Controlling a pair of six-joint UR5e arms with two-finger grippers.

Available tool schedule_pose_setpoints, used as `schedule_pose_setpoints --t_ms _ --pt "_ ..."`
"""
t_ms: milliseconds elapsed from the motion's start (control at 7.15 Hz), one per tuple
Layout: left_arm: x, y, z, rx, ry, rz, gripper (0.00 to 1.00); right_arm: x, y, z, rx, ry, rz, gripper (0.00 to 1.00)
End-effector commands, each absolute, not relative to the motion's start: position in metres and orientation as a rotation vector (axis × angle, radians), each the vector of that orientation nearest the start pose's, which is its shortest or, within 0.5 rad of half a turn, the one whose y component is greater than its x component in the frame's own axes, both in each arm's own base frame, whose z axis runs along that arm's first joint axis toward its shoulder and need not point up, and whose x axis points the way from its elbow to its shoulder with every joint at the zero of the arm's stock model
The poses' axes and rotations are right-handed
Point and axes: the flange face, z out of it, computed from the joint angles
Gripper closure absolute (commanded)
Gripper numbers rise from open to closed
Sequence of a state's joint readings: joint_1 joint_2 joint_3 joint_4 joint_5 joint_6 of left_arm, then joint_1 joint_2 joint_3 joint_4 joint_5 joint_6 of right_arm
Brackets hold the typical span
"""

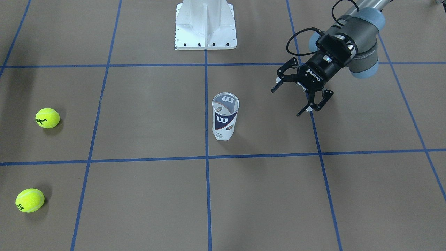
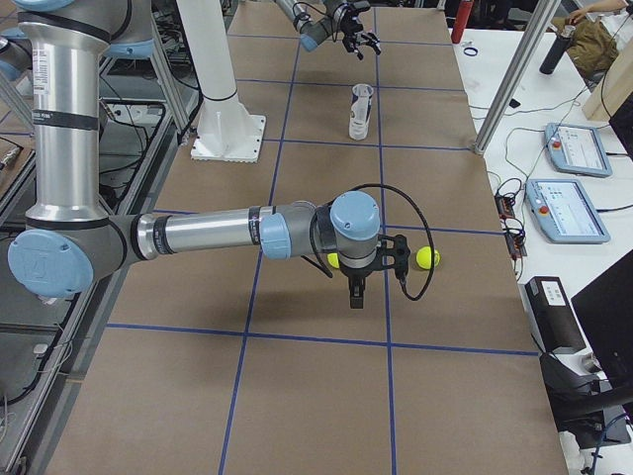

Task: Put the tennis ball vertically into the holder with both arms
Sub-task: 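Lower the right gripper onto the nearer yellow tennis ball and grasp it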

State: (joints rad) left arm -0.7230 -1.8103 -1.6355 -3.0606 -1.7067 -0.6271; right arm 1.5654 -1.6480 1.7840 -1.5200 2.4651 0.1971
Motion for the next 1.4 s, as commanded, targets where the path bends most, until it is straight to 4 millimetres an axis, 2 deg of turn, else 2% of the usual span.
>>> schedule_pose_setpoints --t_ms 0,140,280,420,699,1119,1259 --pt "0.346 -0.455 0.371 1.046 1.312 0.289 0.01 0.042 -0.455 0.586 0.095 -0.932 0.106 0.01" --pt "0.352 -0.461 0.39 1.011 1.292 0.273 0.01 0.019 -0.458 0.583 0.108 -0.908 0.049 0.01" --pt "0.357 -0.464 0.395 1.004 1.284 0.273 0.01 -0.014 -0.463 0.582 0.078 -0.876 0.01 0.01" --pt "0.358 -0.464 0.393 1.006 1.288 0.275 0.01 -0.043 -0.462 0.58 0.012 -0.879 0.04 0.01" --pt "0.36 -0.463 0.392 1.008 1.289 0.277 0.01 -0.084 -0.461 0.567 0.032 -0.904 0.01 0.01" --pt "0.364 -0.467 0.393 1.012 1.28 0.286 0.01 -0.171 -0.47 0.537 0.043 -0.87 -0.009 0.01" --pt "0.365 -0.468 0.395 1.01 1.276 0.287 0.01 -0.187 -0.47 0.532 0.043 -0.87 -0.035 0.01"
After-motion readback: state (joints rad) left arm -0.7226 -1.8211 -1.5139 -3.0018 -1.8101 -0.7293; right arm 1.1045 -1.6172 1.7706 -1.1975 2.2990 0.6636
